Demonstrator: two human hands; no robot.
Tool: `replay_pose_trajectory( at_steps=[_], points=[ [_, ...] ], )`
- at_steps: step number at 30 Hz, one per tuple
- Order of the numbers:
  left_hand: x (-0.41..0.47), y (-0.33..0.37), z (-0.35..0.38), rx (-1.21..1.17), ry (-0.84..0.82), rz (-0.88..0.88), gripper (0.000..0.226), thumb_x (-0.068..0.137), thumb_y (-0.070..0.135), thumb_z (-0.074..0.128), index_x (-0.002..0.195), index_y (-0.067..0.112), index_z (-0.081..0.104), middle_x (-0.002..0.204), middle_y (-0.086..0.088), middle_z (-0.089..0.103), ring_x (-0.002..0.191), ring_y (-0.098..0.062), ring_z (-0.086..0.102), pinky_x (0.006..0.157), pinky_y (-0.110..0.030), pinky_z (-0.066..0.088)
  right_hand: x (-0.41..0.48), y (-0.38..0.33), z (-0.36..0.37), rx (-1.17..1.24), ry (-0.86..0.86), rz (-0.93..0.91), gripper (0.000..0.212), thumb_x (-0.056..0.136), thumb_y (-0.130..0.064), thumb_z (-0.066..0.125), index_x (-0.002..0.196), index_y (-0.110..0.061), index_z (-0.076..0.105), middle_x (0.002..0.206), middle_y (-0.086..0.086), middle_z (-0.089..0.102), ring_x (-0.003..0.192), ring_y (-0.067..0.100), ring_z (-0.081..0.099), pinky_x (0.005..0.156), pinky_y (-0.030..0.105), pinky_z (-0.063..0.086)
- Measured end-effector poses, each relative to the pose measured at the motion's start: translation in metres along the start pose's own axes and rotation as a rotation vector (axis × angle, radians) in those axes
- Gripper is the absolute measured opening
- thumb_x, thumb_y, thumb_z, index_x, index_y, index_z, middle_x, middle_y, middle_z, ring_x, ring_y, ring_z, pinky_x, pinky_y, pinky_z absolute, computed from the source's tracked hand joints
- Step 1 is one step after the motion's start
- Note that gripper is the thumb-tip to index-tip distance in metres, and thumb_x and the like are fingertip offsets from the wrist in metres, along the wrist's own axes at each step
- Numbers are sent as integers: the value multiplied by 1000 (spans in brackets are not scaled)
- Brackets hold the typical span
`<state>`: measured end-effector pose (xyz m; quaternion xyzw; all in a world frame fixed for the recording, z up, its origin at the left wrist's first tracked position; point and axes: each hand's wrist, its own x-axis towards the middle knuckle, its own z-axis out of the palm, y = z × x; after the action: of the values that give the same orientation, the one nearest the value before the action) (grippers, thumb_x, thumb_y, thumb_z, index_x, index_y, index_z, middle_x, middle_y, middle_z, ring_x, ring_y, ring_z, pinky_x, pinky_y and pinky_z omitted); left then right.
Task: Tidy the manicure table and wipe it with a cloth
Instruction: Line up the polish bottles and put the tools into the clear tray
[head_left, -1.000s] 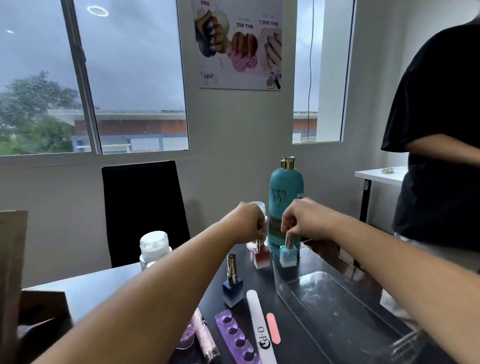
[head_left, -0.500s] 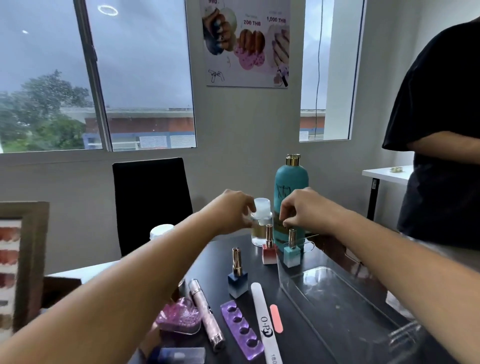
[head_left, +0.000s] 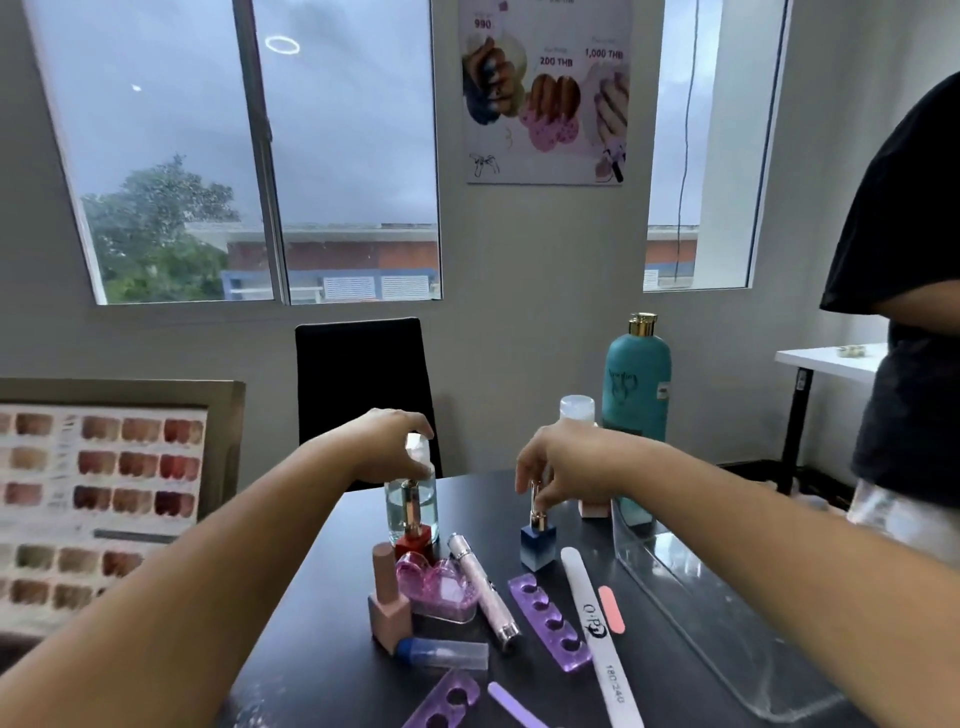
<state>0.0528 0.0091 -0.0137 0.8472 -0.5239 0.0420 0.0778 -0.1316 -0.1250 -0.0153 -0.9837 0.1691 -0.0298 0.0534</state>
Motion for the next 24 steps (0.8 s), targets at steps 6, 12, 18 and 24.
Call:
replay_pose_trajectory(
  at_steps=[6, 12, 18, 24],
  points=[
    [9, 0, 1, -43, 61, 37, 42, 77, 28, 71, 117, 22, 60, 123, -1, 58, 112, -20, 50, 85, -25, 37, 5, 9, 3, 7, 55, -6, 11, 77, -14, 76, 88, -16, 75, 92, 2, 71, 84, 15, 65, 78, 29, 55],
    [36, 28, 4, -72, 120, 152, 40, 78, 27, 70, 117, 23, 61, 120, 1, 61, 114, -20, 50, 85, -21, 33, 23, 38, -15, 40, 133, 58, 8, 76, -15, 77, 84, -17, 75, 82, -6, 63, 82, 13, 64, 78, 26, 54],
    [72, 66, 16, -111, 102, 208, 43, 77, 29, 71, 118, 23, 60, 122, -2, 60, 114, -21, 51, 94, -27, 38, 44, 63, -15, 55, 111, 140, 7, 78, -12, 75, 84, -14, 73, 87, -1, 67, 81, 14, 63, 75, 26, 53],
    [90, 86, 26, -99, 64, 253, 43, 78, 28, 70, 119, 23, 58, 124, -1, 59, 118, -20, 49, 98, -33, 40, 55, 68, -7, 51, 91, 170, 9, 82, -4, 69, 86, -11, 72, 83, -1, 68, 77, 14, 63, 73, 25, 54]
  ],
)
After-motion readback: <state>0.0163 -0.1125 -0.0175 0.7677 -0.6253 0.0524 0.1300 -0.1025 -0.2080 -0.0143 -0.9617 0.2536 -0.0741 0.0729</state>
